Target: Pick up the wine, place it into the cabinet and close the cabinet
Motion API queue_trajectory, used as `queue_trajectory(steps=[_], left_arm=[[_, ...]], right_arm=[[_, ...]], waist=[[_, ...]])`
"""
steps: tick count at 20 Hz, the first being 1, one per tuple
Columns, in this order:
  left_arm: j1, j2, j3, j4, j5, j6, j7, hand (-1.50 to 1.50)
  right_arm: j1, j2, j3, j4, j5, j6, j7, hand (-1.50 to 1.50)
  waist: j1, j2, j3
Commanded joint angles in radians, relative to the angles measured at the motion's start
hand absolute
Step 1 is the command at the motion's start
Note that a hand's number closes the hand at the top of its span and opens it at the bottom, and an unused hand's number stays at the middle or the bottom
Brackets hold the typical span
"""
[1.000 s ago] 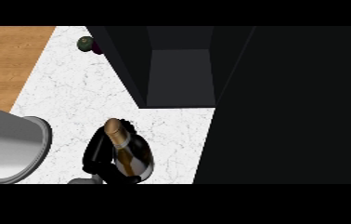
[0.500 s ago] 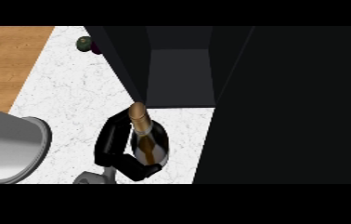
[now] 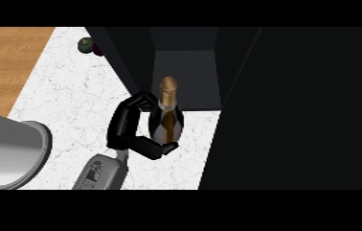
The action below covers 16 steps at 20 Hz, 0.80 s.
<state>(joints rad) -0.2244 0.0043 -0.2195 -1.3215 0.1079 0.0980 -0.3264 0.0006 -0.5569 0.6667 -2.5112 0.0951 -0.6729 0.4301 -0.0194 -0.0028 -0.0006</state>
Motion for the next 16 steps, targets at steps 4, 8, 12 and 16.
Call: queue_trajectory(steps=[4,8,12,16], left_arm=[[-0.178,-0.004,0.043,0.096,-0.022,0.030,0.076,1.50],[-0.236,-0.004,0.051,0.245,0.010,0.033,0.007,1.50],[-0.261,-0.004,0.025,0.350,0.014,0.068,-0.061,1.50],[-0.404,-0.004,0.045,0.431,0.094,0.072,-0.033,1.50]], right_arm=[[0.089,-0.032,0.022,-0.224,0.036,-0.016,0.050,-1.50],[0.111,-0.041,0.020,-0.202,0.001,0.005,-0.015,-1.50],[0.165,-0.067,0.029,-0.224,-0.028,0.024,-0.071,-1.50],[0.154,-0.051,0.031,-0.215,0.006,0.003,-0.056,-1.50]], waist=[[-0.008,-0.001,0.000],[-0.008,0.002,0.000],[-0.019,0.002,0.001],[-0.020,0.002,0.000]])
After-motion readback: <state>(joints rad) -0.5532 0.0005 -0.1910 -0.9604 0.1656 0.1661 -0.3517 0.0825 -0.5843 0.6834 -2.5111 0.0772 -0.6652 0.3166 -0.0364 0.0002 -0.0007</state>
